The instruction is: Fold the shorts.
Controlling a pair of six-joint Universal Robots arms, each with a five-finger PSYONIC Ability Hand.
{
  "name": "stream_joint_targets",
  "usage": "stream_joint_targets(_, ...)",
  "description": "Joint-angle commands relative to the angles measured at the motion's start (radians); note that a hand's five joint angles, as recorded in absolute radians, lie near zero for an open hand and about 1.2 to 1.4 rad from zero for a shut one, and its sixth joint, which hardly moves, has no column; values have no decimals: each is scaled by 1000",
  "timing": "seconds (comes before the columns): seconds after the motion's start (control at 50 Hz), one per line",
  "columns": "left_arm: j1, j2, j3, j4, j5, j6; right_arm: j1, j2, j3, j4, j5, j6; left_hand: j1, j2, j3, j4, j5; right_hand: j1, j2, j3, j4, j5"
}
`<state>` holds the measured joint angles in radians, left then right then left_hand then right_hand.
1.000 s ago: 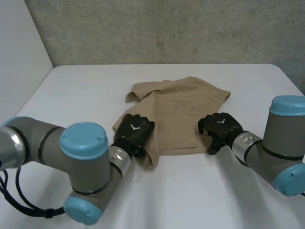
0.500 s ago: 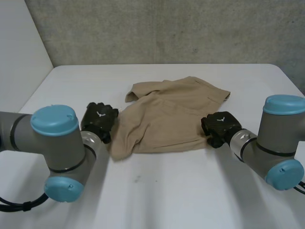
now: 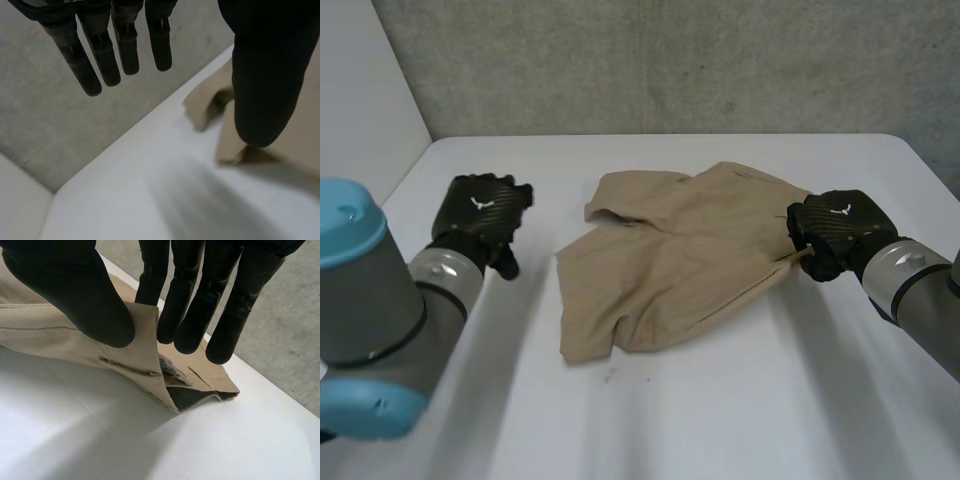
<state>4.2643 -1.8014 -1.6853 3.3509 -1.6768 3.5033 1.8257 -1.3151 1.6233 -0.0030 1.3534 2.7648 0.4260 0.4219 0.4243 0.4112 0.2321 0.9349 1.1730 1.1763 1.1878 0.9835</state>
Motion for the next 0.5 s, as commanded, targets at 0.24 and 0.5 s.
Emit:
stream_joint_targets(0.24, -192, -61, -111, -80, -12, -236, -11, -78, 47, -2, -2, 9, 11, 15, 12, 25, 30, 461, 223, 220, 208, 238)
stream_joint_targets(0.5, -152, -153, -103, -59, -12, -234, -45, -95, 73, -3, -13, 7, 116, 120, 118, 131, 136, 461, 223, 220, 208, 238)
